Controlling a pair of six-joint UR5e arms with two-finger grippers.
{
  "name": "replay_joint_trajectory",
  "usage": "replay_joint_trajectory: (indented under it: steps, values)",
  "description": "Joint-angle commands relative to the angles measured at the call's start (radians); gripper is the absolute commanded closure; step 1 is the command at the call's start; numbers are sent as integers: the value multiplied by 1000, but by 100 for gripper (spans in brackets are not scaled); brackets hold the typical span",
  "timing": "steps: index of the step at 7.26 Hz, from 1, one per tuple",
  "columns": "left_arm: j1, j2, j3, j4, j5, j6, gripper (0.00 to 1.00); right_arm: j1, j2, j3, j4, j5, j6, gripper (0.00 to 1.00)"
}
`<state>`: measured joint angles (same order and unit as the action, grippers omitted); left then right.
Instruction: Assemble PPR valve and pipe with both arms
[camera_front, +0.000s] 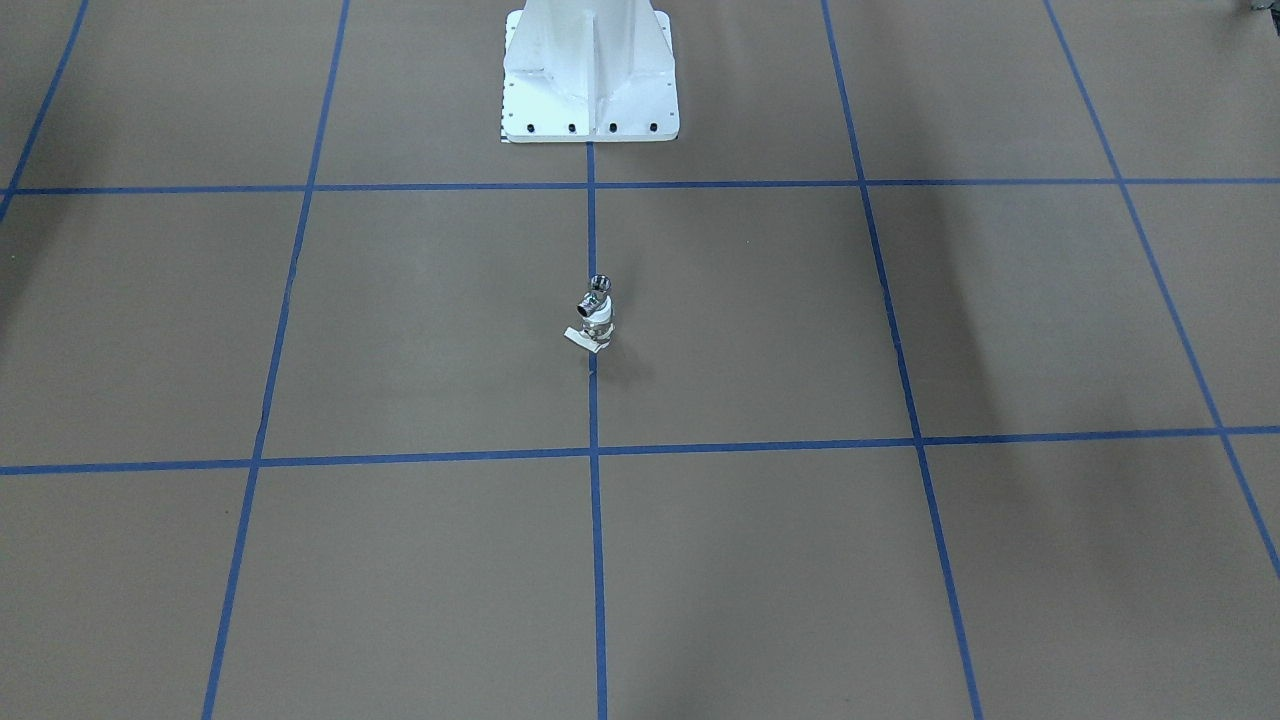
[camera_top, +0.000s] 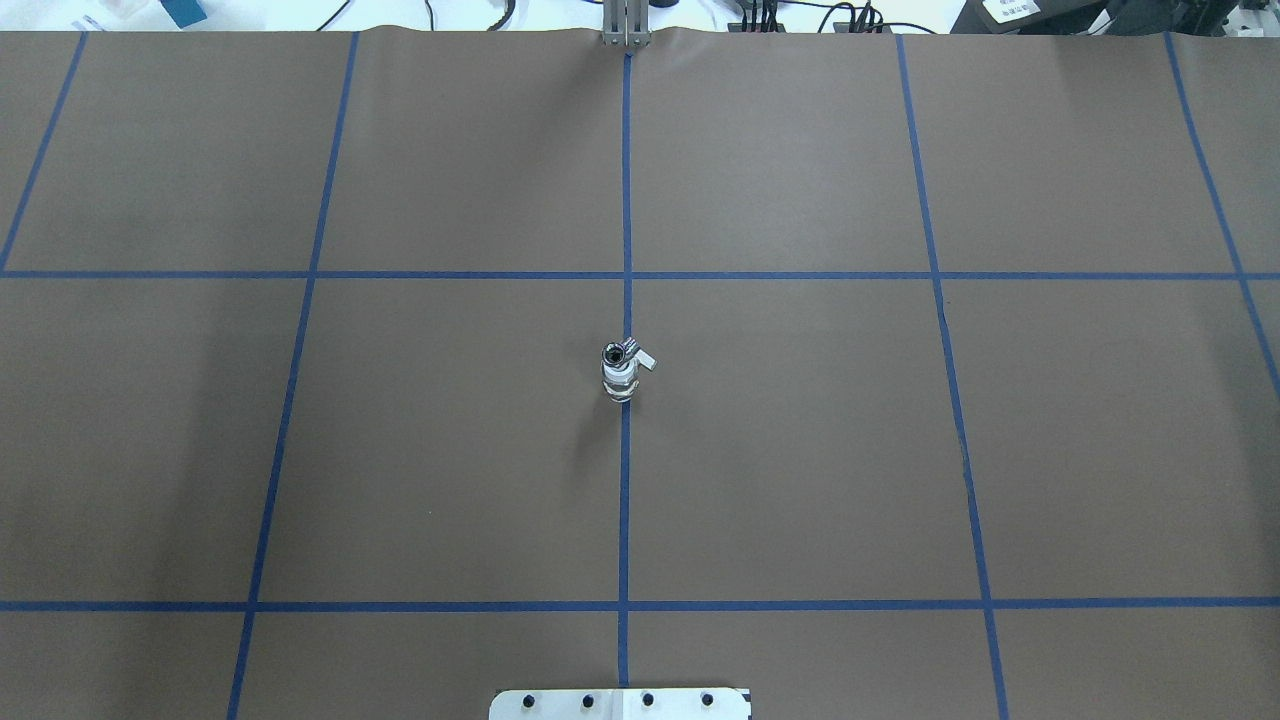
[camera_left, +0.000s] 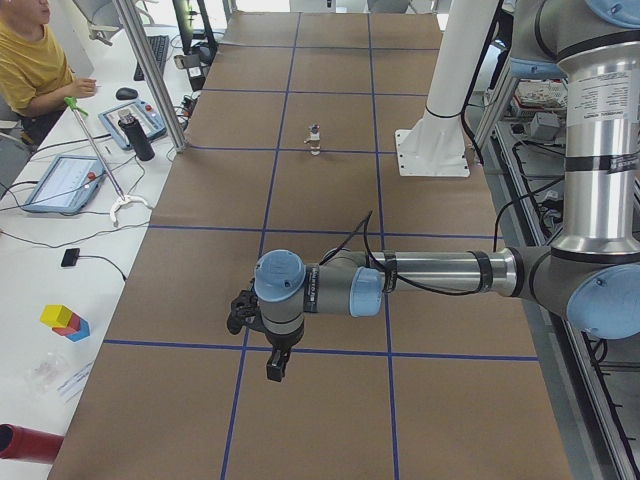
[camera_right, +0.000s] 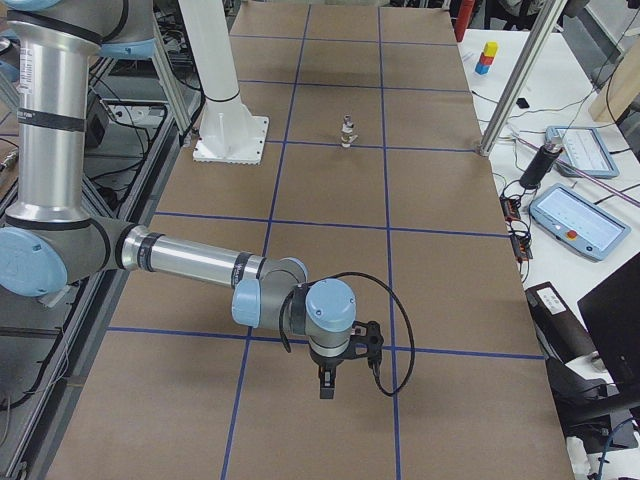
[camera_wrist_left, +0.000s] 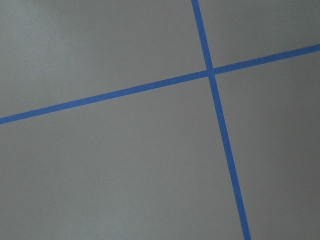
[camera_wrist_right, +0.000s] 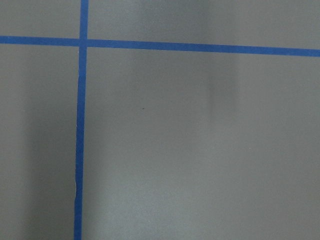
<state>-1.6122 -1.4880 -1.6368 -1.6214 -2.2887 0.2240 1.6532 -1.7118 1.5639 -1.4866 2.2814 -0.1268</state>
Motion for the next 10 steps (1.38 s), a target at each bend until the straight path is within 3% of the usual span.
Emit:
replay_joint_trajectory:
  steps: [1, 10]
  values:
    - [0, 0, 0, 0, 0, 0, 0, 0, 0, 1, 0, 0, 1, 0]
    - [0, 3, 0, 2, 0, 0, 0, 0, -5, -28, 0, -5, 1, 0]
